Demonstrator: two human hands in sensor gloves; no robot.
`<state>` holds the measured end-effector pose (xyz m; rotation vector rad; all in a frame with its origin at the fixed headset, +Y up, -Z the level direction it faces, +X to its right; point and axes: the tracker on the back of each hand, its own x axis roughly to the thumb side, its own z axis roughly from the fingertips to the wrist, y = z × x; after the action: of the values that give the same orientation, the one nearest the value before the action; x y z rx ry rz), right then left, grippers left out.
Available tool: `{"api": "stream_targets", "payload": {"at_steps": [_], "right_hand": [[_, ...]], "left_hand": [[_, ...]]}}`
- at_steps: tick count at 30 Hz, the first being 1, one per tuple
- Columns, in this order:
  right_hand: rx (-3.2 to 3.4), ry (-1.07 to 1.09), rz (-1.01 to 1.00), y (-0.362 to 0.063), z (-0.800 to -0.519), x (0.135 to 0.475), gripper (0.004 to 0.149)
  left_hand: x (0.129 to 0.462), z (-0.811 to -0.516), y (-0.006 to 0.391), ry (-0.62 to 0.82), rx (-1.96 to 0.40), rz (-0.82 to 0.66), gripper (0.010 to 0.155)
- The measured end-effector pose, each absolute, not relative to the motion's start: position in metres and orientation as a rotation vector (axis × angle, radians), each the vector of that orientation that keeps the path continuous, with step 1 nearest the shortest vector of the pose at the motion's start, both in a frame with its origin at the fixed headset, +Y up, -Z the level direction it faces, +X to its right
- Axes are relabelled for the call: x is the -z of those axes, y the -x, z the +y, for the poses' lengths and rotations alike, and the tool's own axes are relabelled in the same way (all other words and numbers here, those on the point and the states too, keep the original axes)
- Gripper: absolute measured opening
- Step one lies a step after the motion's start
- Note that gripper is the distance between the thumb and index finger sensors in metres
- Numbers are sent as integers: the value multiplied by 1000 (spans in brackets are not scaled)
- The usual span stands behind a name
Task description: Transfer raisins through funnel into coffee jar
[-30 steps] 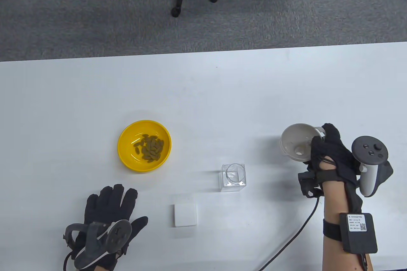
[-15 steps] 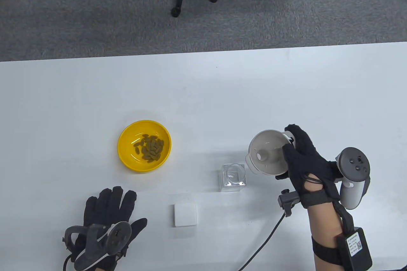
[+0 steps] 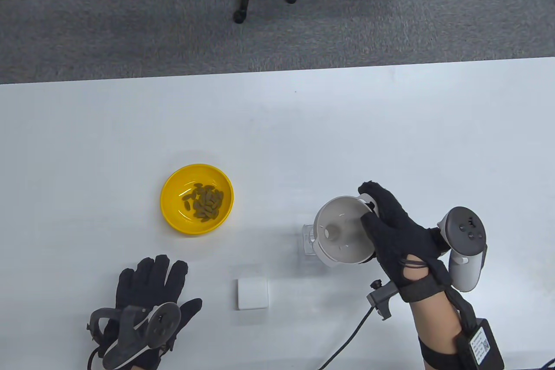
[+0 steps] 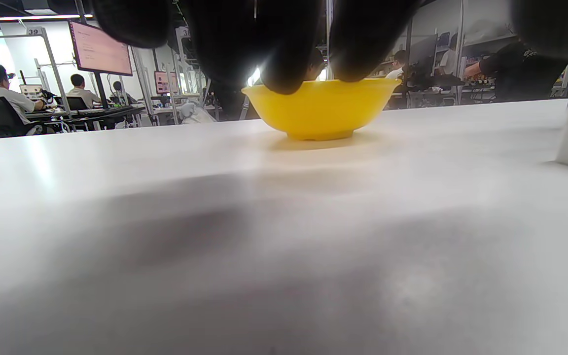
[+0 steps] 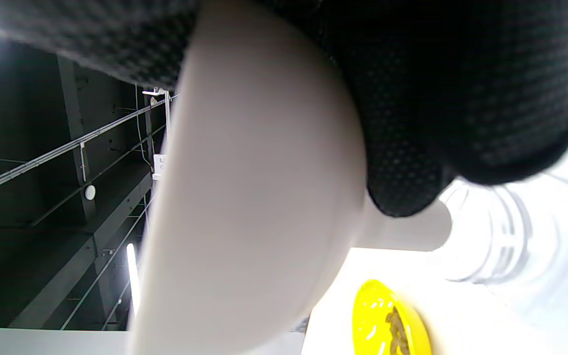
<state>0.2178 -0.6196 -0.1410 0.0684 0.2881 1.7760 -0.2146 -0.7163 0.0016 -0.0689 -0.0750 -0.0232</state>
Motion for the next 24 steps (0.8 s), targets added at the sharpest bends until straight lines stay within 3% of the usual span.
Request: {"api": "stream_targets", "payload": {"at_steps": [19,24], "right_hand": [[-1927,-59,316,-201,-653,147,64],[-2014,-69,290,-209,-642,139,78]], "left_hand": [[-3,-716,213,62,22,-82,83],[-3,-714,215,52,7,-79,83]]}}
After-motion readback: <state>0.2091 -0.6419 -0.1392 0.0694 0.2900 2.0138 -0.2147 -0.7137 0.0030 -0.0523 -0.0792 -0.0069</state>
